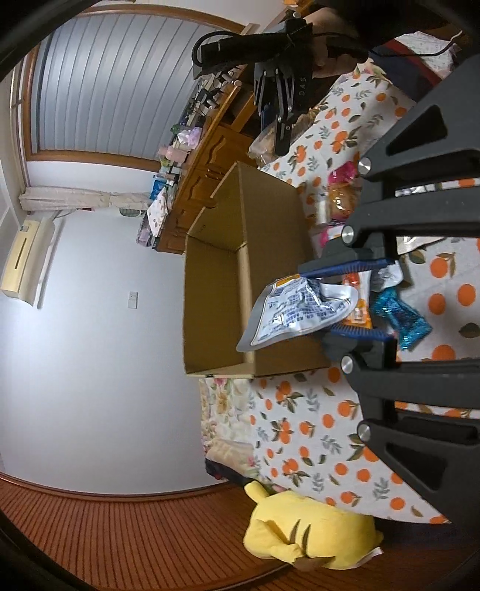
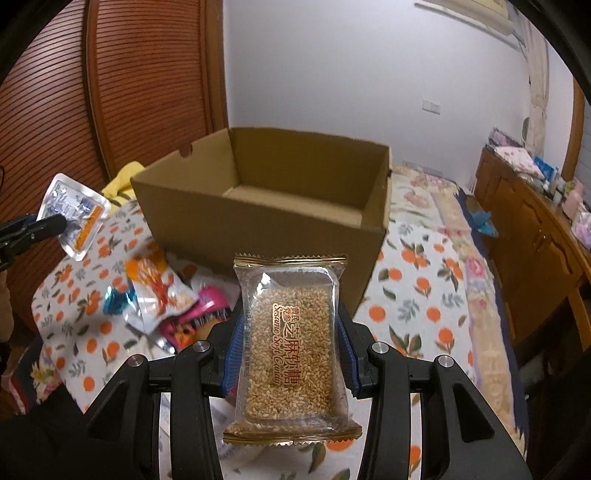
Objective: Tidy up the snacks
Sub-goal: 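Carry both packs over the cardboard box and open both tools to drop them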
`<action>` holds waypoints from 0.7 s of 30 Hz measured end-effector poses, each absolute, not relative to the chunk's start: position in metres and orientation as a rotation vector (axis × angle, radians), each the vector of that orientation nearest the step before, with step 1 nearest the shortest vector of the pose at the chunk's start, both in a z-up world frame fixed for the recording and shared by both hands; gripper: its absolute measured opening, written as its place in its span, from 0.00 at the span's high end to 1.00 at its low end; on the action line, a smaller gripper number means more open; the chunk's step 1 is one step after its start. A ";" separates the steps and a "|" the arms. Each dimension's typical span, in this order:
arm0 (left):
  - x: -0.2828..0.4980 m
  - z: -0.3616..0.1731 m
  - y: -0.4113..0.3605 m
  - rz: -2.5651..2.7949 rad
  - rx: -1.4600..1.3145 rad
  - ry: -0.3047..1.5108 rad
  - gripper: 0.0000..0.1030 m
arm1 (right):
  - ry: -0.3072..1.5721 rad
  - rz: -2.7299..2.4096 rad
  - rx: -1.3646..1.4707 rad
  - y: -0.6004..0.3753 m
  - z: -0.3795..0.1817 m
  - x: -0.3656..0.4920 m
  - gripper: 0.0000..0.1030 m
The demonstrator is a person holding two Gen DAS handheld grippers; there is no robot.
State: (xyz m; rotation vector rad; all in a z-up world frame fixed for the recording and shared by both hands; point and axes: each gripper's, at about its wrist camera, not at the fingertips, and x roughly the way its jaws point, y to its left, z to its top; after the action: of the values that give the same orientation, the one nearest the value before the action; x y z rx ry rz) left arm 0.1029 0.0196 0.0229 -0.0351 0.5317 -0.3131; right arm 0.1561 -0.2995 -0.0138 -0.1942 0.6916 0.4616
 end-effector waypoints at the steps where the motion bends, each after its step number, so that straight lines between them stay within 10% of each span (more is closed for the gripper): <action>1: 0.105 0.026 0.019 -0.312 -0.030 0.526 0.79 | 0.685 0.460 -0.194 -0.298 -0.011 0.158 0.58; 21: 0.173 0.060 0.005 -0.276 -0.004 0.483 0.79 | 0.619 0.479 -0.213 -0.264 0.025 0.217 0.58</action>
State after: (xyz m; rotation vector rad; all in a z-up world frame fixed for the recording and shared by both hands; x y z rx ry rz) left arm 0.1734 0.0049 0.0599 -0.0037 0.4832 -0.2762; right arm 0.2172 -0.2638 0.0251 -0.2125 0.6195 0.4792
